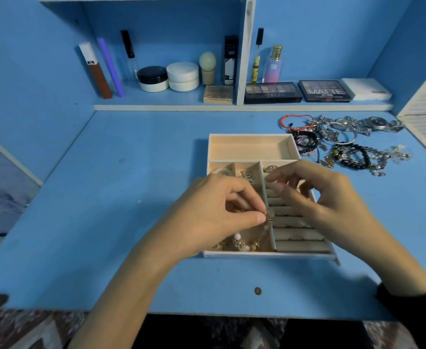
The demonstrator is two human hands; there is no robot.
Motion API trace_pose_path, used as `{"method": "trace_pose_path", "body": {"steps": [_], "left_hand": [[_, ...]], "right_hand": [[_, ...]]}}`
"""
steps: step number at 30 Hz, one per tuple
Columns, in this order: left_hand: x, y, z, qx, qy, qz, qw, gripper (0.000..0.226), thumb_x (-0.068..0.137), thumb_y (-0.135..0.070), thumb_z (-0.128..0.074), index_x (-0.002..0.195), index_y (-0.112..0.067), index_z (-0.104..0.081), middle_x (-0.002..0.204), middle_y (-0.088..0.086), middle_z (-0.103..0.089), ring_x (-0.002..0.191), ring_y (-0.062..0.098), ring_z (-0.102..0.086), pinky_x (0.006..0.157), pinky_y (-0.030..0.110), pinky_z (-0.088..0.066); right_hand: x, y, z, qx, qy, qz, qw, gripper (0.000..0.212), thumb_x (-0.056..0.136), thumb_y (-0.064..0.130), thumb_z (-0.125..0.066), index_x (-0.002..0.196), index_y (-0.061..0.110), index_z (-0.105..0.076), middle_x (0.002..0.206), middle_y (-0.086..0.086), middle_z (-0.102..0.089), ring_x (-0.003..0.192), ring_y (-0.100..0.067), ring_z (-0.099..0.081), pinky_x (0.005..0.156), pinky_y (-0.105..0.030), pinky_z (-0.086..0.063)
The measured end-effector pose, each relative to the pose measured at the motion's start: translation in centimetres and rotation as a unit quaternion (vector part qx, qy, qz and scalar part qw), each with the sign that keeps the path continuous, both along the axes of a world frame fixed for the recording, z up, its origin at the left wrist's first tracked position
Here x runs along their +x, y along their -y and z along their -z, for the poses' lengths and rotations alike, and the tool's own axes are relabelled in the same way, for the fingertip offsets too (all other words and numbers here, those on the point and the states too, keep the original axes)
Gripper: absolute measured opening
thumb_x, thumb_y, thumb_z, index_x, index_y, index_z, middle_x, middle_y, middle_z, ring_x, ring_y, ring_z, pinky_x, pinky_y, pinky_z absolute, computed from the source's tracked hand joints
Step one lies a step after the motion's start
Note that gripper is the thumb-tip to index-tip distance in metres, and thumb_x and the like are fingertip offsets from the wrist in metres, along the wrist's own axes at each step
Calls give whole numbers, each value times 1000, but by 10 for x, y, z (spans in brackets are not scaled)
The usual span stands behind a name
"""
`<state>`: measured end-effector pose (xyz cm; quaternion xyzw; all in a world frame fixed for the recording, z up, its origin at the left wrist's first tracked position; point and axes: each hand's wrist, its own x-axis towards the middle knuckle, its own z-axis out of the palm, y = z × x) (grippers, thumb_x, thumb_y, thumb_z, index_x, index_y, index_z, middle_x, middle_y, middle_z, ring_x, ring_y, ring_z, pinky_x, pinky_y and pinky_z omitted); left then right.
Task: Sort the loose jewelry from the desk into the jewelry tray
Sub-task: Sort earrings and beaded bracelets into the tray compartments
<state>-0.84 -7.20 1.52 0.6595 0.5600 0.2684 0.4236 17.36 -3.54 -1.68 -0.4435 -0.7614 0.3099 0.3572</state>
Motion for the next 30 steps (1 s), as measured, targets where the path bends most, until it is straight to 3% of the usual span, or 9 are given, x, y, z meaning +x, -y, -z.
{"method": "trace_pose_path", "body": {"steps": [2, 6, 11, 13, 16, 20, 23, 28, 30], "left_hand": [[-2, -1, -2, 0, 12, -4, 1000, 5, 76, -21, -73, 79, -23, -70, 74, -10, -71, 58, -6, -59, 64, 12, -50], [-5, -7, -9, -18, 58, -8, 998, 7, 76, -13, -72, 82, -15, -69, 73, 2, -71, 62, 10, -65, 61, 23, -56], [-7, -10, -17, -31, 109, 1, 994, 9, 75, -5, -71, 84, -7, -68, 73, 13, -70, 59, 14, -66, 59, 20, -55], [-8, -10, -19, -44, 121, 6, 992, 10, 76, -5, -70, 85, -6, -67, 74, 13, -70, 61, 16, -68, 59, 21, -56], [-8, -8, -16, -68, 125, 16, 990, 10, 76, -2, -70, 86, -4, -67, 74, 12, -69, 63, 17, -68, 61, 24, -57], [-6, -4, -8, -84, 94, 24, 992, 13, 75, -2, -71, 88, -6, -67, 75, 7, -67, 61, 14, -67, 65, 28, -59], [-5, -4, -5, -78, 52, 22, 995, 21, 74, -5, -74, 92, -14, -68, 77, 4, -68, 60, 12, -67, 64, 23, -58], [0, -5, -2, 6, -104, 51, 993, 20, 71, -18, -78, 88, -26, -71, 74, -12, -71, 67, -4, -64, 59, 3, -44], [1, -6, 2, 34, -167, 74, 983, 14, 73, -21, -76, 84, -29, -73, 75, -15, -70, 71, -4, -61, 61, 8, -45]], "right_hand": [[1, 3, -4, -21, 34, -45, 998, 19, 82, 27, -52, 91, 34, -68, 80, 11, -63, 75, -9, -54, 64, -14, -38], [3, 5, -11, -58, 81, -105, 989, 27, 75, 22, -52, 90, 41, -65, 83, 14, -63, 79, -9, -55, 68, -16, -40], [1, 3, -13, -57, 76, -109, 989, 15, 75, 28, -61, 86, 23, -70, 77, 14, -62, 67, -7, -52, 62, -16, -39], [1, 1, -16, -61, 77, -110, 989, 9, 78, 20, -65, 85, 21, -70, 76, 11, -64, 66, -9, -52, 62, -20, -42], [3, -2, -18, -65, 74, -106, 989, 24, 79, 7, -61, 87, 28, -69, 76, 11, -65, 65, -9, -53, 62, -22, -43], [5, -4, -17, -67, 64, -77, 993, 29, 73, 21, -52, 92, 37, -67, 79, 8, -66, 63, -19, -51, 61, -28, -43], [7, -5, -16, -67, 62, -71, 993, 26, 74, 24, -53, 94, 35, -67, 78, 7, -66, 64, -18, -52, 63, -28, -43], [8, -7, -11, -57, 50, -59, 995, 23, 76, 26, -55, 93, 35, -67, 76, 6, -64, 66, -27, -53, 64, -33, -43], [8, -8, -11, -57, 43, -56, 996, 22, 76, 26, -55, 92, 35, -67, 76, 5, -64, 68, -30, -54, 64, -35, -43]]}}
